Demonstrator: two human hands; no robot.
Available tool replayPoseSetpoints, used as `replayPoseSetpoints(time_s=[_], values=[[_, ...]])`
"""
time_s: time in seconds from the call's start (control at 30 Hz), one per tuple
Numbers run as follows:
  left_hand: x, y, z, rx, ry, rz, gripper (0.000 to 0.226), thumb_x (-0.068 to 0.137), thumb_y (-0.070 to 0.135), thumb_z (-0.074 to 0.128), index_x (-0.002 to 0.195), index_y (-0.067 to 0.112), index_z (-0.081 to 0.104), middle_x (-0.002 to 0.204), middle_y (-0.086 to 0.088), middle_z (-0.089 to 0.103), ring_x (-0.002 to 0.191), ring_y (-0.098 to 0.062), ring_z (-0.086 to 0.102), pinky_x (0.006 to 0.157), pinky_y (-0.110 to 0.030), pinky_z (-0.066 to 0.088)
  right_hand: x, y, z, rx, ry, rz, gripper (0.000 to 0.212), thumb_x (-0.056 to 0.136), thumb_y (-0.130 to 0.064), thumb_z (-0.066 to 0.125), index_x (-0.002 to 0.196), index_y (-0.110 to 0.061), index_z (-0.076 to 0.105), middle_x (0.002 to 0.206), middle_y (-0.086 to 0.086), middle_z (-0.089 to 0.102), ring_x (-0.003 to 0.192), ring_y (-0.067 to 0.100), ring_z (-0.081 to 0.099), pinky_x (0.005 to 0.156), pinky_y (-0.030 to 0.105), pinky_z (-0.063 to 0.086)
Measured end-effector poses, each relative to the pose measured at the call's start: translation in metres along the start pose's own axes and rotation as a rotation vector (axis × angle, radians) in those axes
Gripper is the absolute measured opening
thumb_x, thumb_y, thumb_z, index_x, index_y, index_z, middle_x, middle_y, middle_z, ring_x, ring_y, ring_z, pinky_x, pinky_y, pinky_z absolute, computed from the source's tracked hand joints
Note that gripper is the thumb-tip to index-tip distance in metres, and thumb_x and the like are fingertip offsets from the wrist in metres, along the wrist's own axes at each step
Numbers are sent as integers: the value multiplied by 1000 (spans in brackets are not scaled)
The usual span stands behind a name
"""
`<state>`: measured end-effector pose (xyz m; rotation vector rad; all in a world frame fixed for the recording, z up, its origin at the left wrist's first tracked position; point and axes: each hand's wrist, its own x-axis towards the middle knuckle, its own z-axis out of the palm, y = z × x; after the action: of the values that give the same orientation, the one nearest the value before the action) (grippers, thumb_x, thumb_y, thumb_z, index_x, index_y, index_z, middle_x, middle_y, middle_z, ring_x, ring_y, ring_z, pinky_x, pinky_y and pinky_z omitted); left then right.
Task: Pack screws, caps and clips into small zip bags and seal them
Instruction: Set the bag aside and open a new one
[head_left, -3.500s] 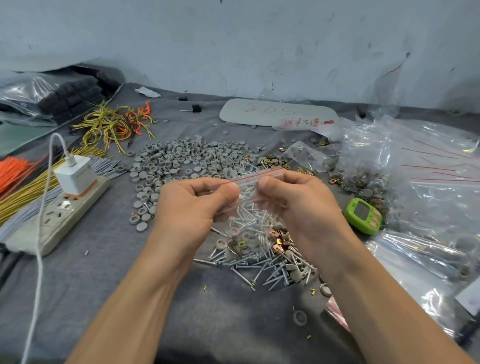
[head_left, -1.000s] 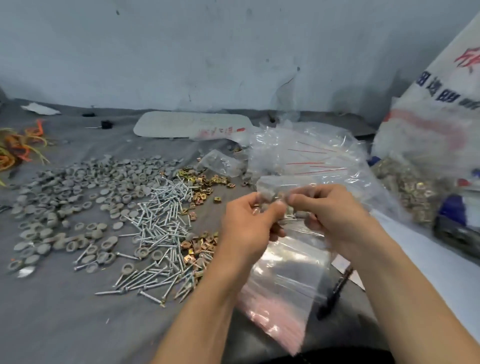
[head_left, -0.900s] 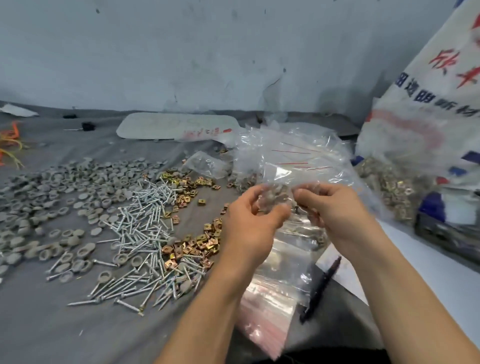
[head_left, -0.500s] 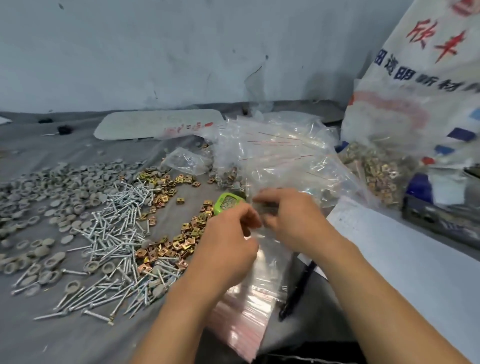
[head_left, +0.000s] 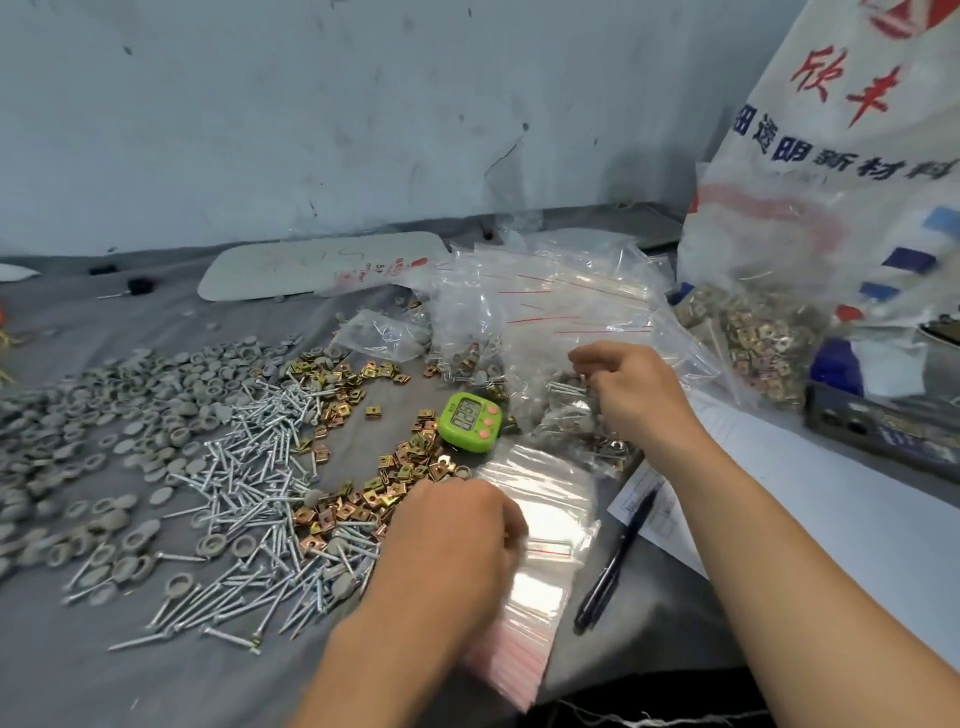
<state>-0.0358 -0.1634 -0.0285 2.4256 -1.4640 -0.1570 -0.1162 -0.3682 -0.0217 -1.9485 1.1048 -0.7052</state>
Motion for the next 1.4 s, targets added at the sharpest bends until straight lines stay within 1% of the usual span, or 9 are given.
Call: replayPoseSetpoints(time_s=[0.23,0.33,0.57,0.7,0.83,0.97,1.13,1.33,1.4], values=[[-9,-45,-26,-447,267,-242,7,92,42,71,89,40,76,72,27,71,64,5,66,61,-27,56,4,2,-2,-163,-244,-39,59,92,9,50,117,-40,71,116,-20,71,86,3,70,62,19,54],[-11,-63,-39,-823,486,-361,18,96,21,68,85,33,74,69,9,73,47,-3,58,51,-29,48,3,-3,0,-353,-318,-124,56,96,-1,54,137,-38,63,128,-18,65,95,5,65,68,17,48],[-22,-78,-59,-1376,316,-431,42,84,-9,68,109,24,65,86,-8,79,68,-17,73,73,-35,53,-25,-30,8,-91,83,-173,43,88,5,64,88,-36,78,94,-18,73,83,-3,66,83,23,54],[-25,-80,-58,-1353,194,-356,60,81,-24,59,117,23,62,68,4,66,60,-10,61,67,-29,41,-61,-64,47,252,-372,-146,26,91,-10,72,98,-34,80,95,-19,78,86,-3,72,79,20,54],[-27,-82,-59,-1371,165,-332,51,86,-24,47,111,14,69,66,1,63,61,-12,55,52,-16,41,-79,-85,83,257,-602,-185,61,87,-15,77,141,-36,59,139,-14,62,123,7,60,106,36,49],[-33,-94,-67,-1399,160,-364,32,91,-10,55,86,9,80,81,-10,76,57,-9,67,45,-15,50,-77,-95,92,297,-695,-158,13,85,-15,80,88,-26,73,91,-5,74,89,14,67,95,39,49],[-46,-128,-78,-1433,6,-388,24,79,16,64,93,9,83,104,-18,77,75,-20,77,66,-29,63,-74,-104,98,308,-758,-133,28,83,-20,84,61,-25,68,70,-6,68,73,9,60,85,42,45],[-61,-142,-89,-1485,84,-424,17,66,22,72,76,12,83,80,-12,77,59,-13,72,51,-21,57,-98,-115,127,94,-68,-361,20,84,-25,81,100,-34,73,103,-20,68,88,-5,59,87,18,48],[-62,-145,-90,-1516,236,-453,17,62,22,74,70,9,80,77,-10,77,57,-10,70,51,-20,57,-110,-127,135,166,27,-523,10,88,-26,76,93,-34,73,89,-20,71,84,-1,62,80,23,50]])
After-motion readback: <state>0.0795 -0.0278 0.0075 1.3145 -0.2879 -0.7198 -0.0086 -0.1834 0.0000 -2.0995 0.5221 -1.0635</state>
